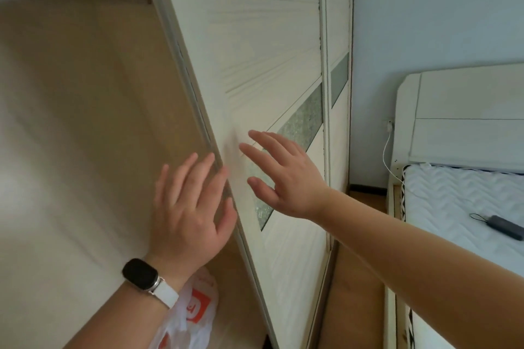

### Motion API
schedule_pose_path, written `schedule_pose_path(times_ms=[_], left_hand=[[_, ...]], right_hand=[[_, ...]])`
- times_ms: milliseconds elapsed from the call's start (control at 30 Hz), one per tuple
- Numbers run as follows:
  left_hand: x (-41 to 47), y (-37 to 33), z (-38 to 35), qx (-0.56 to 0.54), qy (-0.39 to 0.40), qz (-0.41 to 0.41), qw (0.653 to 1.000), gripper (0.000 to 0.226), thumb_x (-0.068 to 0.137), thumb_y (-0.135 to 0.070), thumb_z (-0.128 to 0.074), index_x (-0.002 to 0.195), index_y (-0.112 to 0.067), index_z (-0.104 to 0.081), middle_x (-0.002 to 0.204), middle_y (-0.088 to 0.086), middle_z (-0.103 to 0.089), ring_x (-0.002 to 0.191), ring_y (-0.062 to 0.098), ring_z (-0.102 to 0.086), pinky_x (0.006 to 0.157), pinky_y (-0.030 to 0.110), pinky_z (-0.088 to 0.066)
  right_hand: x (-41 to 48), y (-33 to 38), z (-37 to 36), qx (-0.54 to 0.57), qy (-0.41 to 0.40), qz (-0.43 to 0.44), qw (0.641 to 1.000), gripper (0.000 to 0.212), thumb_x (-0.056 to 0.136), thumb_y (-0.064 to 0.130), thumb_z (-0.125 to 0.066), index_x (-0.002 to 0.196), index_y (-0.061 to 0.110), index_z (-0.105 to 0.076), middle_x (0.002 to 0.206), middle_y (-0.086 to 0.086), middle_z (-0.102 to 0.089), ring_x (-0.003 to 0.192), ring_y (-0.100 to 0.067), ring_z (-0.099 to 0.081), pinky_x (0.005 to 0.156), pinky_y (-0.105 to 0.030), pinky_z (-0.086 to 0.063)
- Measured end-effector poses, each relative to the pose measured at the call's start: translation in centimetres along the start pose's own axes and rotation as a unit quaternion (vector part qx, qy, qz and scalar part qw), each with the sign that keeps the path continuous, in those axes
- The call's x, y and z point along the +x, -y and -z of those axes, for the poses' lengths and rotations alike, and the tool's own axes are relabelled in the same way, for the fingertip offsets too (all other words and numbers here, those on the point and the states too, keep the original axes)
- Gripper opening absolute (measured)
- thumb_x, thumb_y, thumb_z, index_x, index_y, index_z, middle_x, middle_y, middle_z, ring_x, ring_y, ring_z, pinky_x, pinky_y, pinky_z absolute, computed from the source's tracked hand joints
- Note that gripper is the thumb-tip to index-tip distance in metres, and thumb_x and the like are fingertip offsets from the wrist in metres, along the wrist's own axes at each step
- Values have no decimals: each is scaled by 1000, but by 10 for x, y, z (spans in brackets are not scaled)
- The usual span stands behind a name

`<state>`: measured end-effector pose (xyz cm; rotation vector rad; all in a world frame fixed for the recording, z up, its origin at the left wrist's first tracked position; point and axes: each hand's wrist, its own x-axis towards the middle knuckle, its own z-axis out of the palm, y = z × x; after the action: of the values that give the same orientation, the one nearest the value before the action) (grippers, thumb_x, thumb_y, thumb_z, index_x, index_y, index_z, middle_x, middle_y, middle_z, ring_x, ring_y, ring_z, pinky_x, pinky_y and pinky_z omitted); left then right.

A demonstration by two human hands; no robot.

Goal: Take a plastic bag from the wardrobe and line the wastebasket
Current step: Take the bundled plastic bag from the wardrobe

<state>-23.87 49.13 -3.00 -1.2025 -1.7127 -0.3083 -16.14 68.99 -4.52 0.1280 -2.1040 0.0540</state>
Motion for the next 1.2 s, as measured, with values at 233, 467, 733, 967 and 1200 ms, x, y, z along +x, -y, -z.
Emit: schedule_pose_path(times_ms=[233,467,733,967,1200], left_hand=[[-94,57,40,-65,168,65,981,44,88,-36,-56,125,-13,-61,136,12,-54,129,31,-44,103,52,-37],[-195,84,59,-57,261,148,952,49,89,-43,-51,129,-16,-57,136,8,-54,127,29,-45,105,48,-36],[-301,93,44,-56,363,245,898,49,88,-50,-45,129,-24,-55,133,1,-54,125,25,-45,99,43,-39],[-355,94,-2,-62,414,328,847,52,82,-43,-65,128,-25,-51,129,7,-57,119,30,-51,96,45,-43],[-413,90,-85,-85,451,387,800,53,79,-45,-60,125,-21,-53,129,8,-57,119,30,-52,94,46,-46]], right_hand=[[-15,94,0,-7,98,50,994,49,94,44,-51,132,13,-57,133,-12,-56,122,-31,-51,95,-42,-43],[-47,161,-56,-31,309,23,950,55,94,58,-40,137,24,-46,137,-4,-52,125,-29,-48,95,-45,-47],[-89,194,-120,-2,443,-25,896,64,87,61,-27,142,30,-41,143,2,-46,130,-27,-44,96,-44,-42],[-133,184,-211,32,553,-63,830,60,94,60,-30,146,31,-21,149,0,-34,133,-25,-36,105,-44,-35],[-191,165,-305,75,564,-107,815,55,93,57,-36,142,32,-29,151,2,-34,138,-20,-29,107,-43,-32]])
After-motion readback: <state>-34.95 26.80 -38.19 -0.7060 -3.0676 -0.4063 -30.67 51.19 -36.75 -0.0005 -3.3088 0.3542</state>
